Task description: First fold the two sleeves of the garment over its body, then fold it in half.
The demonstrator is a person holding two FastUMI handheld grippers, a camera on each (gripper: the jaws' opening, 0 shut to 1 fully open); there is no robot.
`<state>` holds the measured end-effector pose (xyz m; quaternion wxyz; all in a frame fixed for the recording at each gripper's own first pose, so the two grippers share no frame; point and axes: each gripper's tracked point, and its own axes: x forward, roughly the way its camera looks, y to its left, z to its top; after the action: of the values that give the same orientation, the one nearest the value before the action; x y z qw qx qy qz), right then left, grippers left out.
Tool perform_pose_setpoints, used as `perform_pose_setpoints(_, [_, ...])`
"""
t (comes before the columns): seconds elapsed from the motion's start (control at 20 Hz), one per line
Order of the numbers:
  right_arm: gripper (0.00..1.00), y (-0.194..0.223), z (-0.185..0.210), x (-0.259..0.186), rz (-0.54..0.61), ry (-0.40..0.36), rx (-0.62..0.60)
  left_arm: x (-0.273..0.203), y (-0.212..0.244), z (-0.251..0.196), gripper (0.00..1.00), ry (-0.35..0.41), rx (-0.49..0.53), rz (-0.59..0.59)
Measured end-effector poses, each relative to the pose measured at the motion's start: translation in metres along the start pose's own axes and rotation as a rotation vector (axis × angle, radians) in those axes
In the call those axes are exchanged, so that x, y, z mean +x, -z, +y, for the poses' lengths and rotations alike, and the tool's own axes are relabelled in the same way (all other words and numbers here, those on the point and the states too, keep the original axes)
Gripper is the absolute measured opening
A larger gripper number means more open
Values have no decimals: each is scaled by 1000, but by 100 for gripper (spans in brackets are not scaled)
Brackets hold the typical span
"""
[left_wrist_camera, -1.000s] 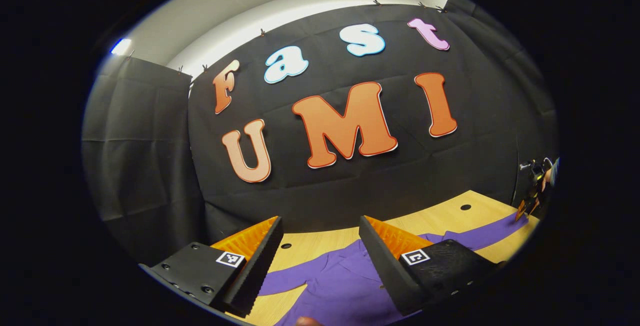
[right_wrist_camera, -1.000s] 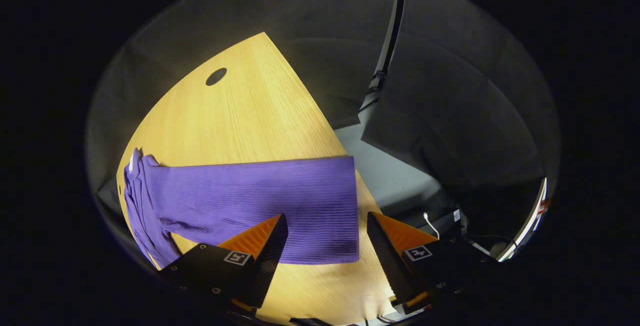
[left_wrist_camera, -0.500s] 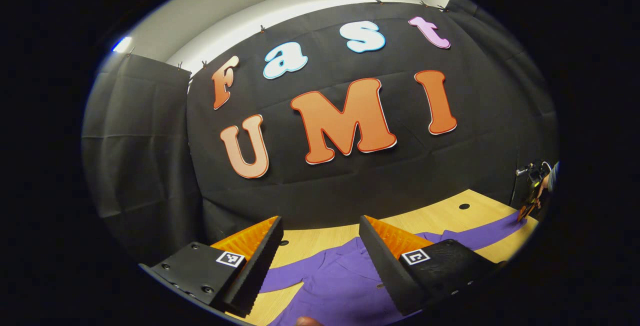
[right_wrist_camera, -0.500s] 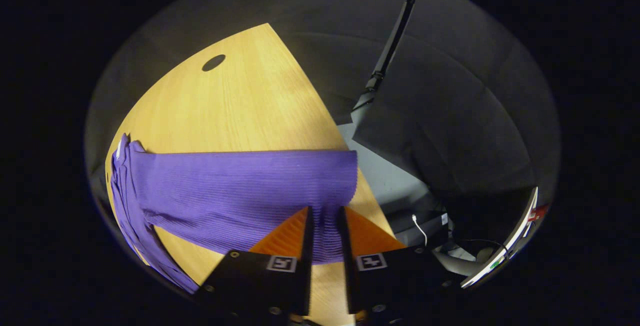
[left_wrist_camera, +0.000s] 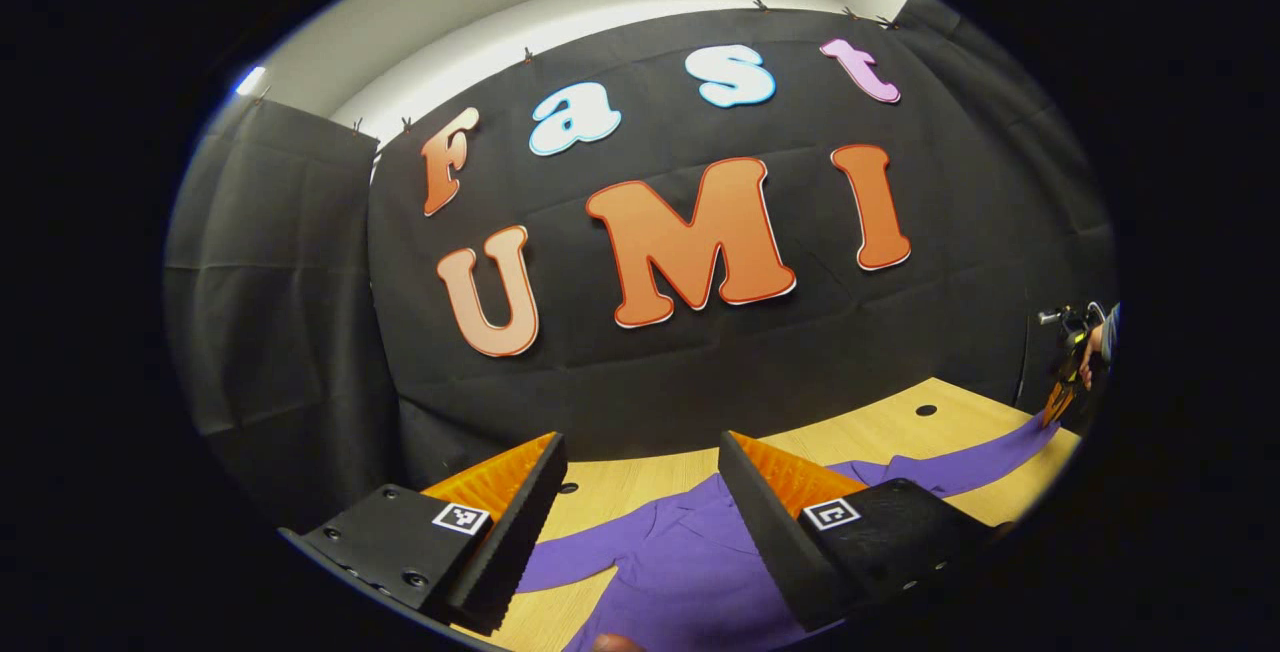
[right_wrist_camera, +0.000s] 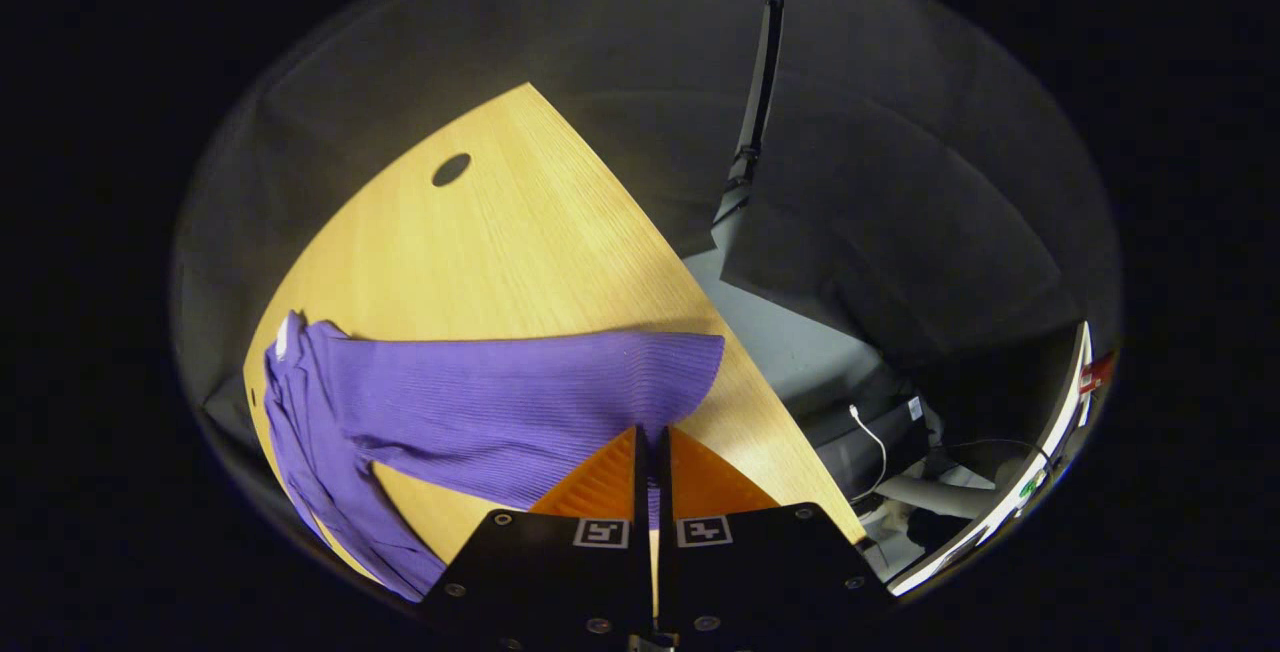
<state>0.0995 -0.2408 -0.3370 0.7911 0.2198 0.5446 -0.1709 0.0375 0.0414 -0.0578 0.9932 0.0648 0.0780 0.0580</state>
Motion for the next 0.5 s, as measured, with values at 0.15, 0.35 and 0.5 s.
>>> perform_pose_setpoints(0.15, [3, -5, 21, -30, -51, -43, 9, 8, 3, 12, 100, 20, -15, -7])
perform_pose_setpoints(0.35, [3, -6, 59, -64, -94, -89, -23, 18, 5, 25, 100, 51, -23, -18])
perform_pose_setpoints(0.5, [3, -7, 92, -89, -129, -114, -61, 23, 8, 41, 98, 60, -39, -25])
